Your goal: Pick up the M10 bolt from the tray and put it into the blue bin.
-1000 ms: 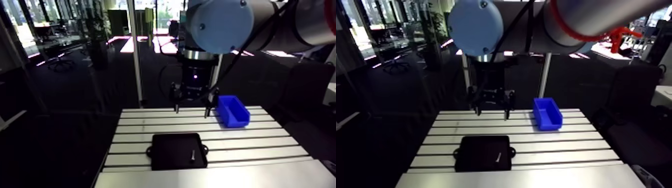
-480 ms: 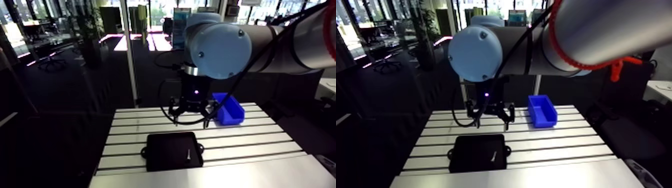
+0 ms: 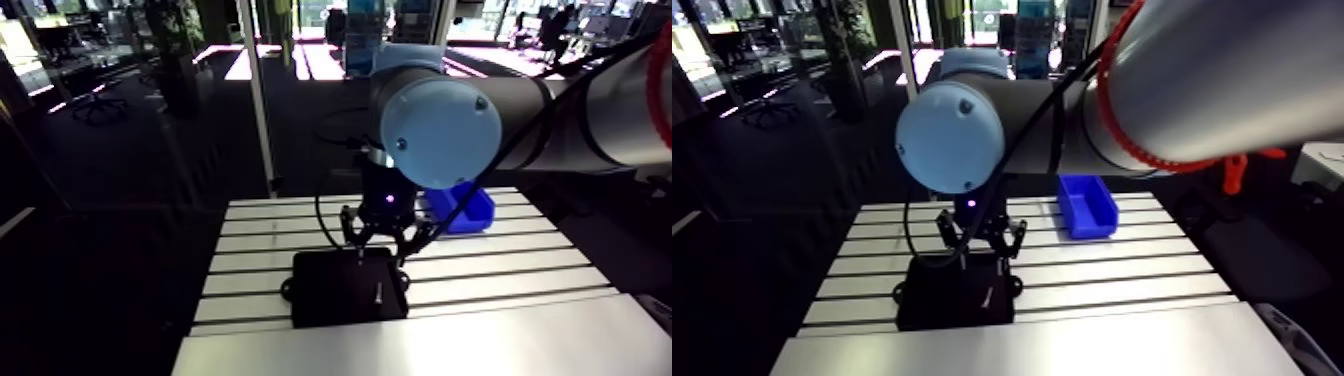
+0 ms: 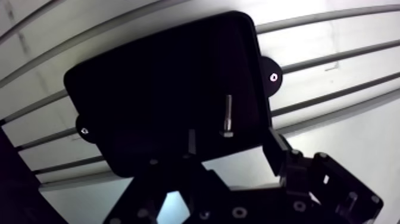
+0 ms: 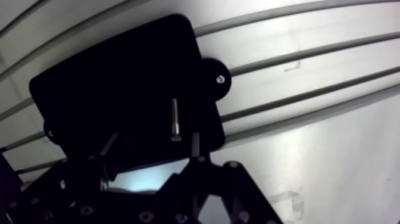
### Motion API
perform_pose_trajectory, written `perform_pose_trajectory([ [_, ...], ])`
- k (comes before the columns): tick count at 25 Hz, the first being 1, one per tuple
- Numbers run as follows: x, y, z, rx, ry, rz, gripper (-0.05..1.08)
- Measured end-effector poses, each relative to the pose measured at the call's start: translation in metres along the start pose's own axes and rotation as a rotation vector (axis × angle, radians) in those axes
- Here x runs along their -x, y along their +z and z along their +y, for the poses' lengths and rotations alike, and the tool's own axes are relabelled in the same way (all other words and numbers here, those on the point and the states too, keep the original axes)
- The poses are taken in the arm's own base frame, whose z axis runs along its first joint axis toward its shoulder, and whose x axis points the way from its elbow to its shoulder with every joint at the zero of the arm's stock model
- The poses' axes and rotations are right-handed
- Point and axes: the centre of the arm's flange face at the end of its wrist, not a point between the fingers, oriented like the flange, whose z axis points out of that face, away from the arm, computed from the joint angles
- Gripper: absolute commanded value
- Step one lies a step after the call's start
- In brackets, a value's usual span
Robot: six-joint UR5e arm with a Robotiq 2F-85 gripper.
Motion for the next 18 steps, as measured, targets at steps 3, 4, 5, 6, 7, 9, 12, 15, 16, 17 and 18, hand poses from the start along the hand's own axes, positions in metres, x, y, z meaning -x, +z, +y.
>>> perform_pose_trajectory([
  [3, -0.001, 0.009, 0.000, 0.001, -0.003, -0.006, 0.41],
  [4, -0.002, 0.010, 0.000, 0.002, -0.004, -0.007, 0.41],
  [5, -0.002, 0.012, 0.001, 0.002, -0.005, -0.008, 0.41],
  [6, -0.002, 0.013, 0.001, 0.002, -0.005, -0.009, 0.41],
  [7, -0.002, 0.014, 0.001, 0.003, -0.005, -0.011, 0.42],
  [9, -0.001, 0.017, 0.002, 0.004, -0.006, -0.015, 0.42],
  [12, -0.001, 0.022, 0.003, 0.004, -0.011, -0.022, 0.44],
  [15, -0.002, 0.026, 0.003, 0.002, -0.024, -0.013, 0.44],
  [16, -0.002, 0.027, 0.003, 0.000, -0.028, -0.009, 0.44],
  [17, -0.002, 0.028, 0.003, -0.001, -0.031, -0.006, 0.45],
  [18, -0.003, 0.029, 0.003, -0.002, -0.034, -0.004, 0.46],
])
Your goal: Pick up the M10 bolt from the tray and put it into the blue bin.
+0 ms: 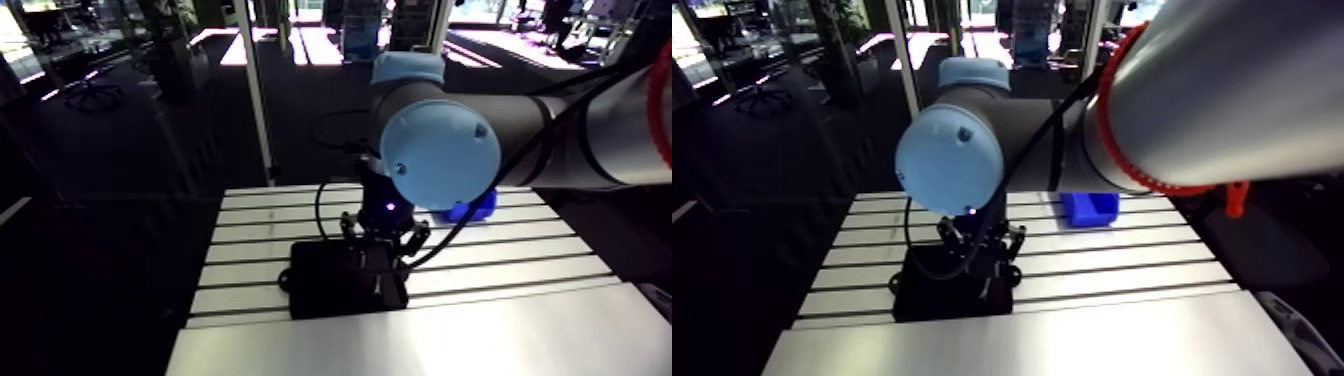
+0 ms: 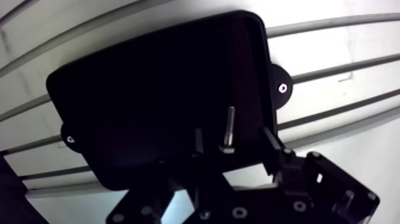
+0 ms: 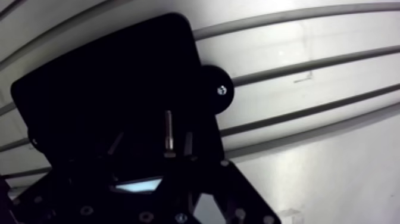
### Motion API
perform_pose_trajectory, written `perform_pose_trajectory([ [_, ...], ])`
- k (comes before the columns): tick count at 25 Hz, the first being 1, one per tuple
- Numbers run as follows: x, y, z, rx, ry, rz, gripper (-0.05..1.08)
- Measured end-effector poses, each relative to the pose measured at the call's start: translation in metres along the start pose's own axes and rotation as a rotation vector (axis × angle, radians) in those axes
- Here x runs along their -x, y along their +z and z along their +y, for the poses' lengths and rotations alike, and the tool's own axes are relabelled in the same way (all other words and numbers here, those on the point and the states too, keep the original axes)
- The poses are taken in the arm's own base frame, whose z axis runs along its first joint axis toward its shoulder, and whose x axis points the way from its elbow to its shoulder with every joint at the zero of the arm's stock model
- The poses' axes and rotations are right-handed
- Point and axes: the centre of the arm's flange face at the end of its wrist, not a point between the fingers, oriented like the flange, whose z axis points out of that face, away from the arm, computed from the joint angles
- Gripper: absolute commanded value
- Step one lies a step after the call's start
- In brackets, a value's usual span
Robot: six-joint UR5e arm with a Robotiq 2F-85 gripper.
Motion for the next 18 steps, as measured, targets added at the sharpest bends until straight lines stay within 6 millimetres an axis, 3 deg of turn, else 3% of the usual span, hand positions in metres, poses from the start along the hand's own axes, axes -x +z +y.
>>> perform_pose_trajectory([
  [18, -0.004, 0.021, 0.000, 0.003, -0.005, -0.035, 0.46],
])
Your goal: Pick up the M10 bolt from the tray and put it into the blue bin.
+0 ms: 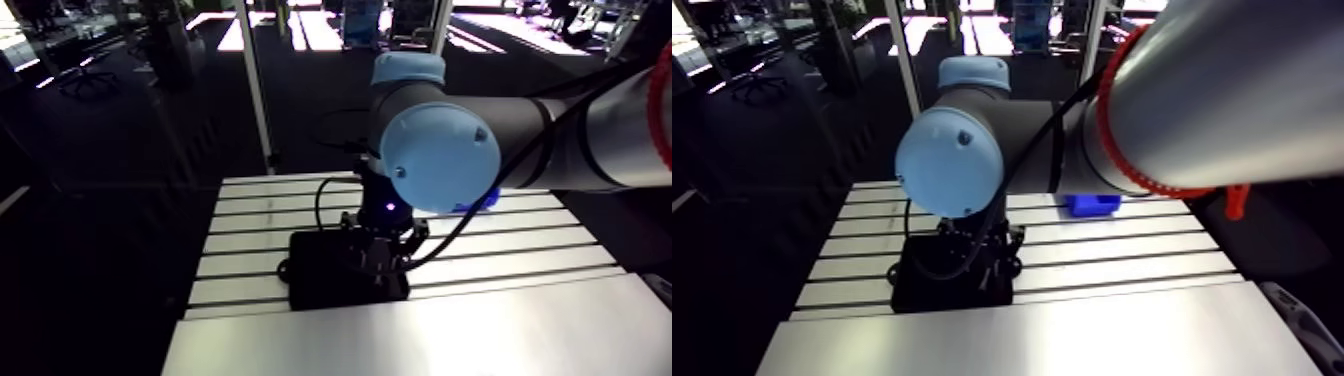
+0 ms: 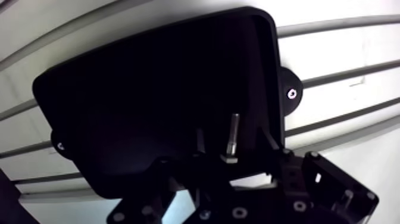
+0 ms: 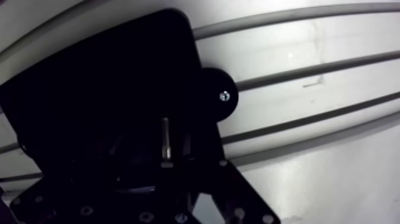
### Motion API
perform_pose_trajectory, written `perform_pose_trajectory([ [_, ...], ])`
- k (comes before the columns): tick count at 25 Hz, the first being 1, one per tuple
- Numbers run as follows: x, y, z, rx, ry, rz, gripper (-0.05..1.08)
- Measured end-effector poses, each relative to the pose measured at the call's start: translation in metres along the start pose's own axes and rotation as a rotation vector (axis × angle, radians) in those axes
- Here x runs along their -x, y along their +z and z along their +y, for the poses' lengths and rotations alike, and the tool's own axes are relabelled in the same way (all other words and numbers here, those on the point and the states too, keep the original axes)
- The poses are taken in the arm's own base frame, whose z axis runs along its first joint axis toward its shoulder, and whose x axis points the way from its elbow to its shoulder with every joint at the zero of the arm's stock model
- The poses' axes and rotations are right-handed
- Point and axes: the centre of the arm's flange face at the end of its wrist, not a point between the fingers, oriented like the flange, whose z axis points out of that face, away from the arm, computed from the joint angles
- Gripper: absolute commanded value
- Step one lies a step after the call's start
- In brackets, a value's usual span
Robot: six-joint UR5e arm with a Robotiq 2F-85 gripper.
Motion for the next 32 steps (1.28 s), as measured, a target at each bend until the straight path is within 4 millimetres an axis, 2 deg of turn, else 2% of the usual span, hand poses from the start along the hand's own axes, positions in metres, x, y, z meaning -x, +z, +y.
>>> perform_pose_trajectory([
  [32, 0.0017, 0.0090, -0.0001, 0.003, -0.001, -0.023, 0.54],
])
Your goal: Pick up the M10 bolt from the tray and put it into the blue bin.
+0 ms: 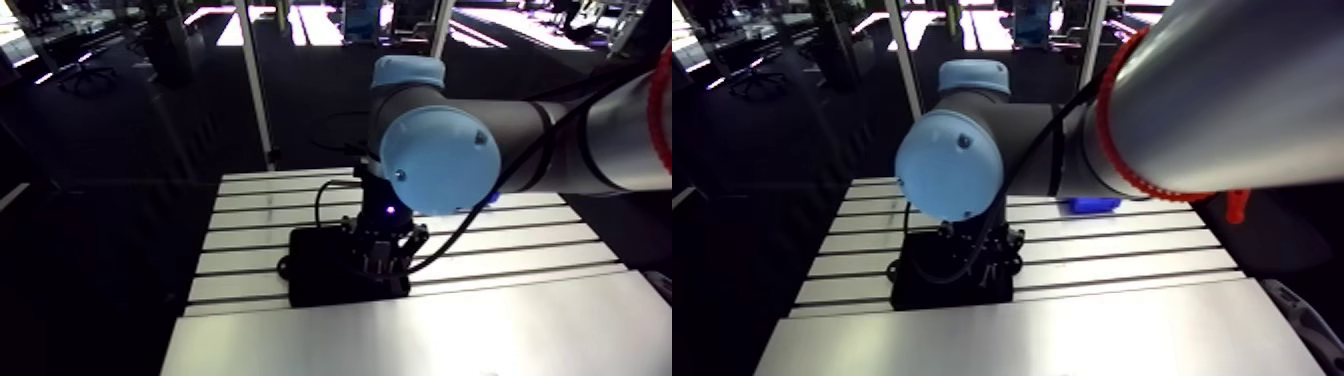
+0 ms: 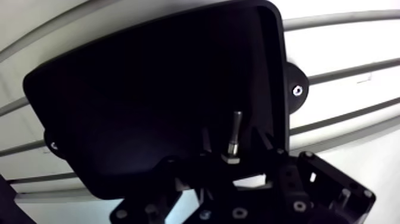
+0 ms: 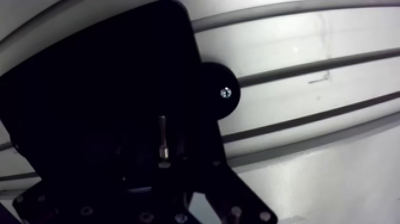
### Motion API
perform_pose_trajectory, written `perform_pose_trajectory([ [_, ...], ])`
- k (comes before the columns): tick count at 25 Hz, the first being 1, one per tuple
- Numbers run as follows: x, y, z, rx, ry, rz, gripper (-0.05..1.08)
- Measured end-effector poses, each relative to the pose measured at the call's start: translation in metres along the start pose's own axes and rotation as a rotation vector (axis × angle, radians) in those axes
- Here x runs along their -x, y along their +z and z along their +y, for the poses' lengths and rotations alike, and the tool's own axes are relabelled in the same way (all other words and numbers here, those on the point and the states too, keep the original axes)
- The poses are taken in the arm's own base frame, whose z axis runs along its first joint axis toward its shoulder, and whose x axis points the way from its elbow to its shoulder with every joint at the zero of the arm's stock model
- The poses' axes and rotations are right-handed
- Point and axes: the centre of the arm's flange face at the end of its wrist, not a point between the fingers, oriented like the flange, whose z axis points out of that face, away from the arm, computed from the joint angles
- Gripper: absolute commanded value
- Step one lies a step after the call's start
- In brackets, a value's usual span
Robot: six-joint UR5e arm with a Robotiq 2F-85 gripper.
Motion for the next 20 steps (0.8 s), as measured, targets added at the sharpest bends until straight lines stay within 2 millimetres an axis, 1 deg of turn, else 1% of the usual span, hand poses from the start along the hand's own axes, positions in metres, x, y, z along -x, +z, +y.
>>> perform_pose_trajectory([
  [11, -0.0004, 0.0033, -0.0004, 0.002, -0.001, -0.008, 0.58],
  [20, -0.0011, 0.0060, 0.0002, 0.003, 0.000, -0.014, 0.65],
])
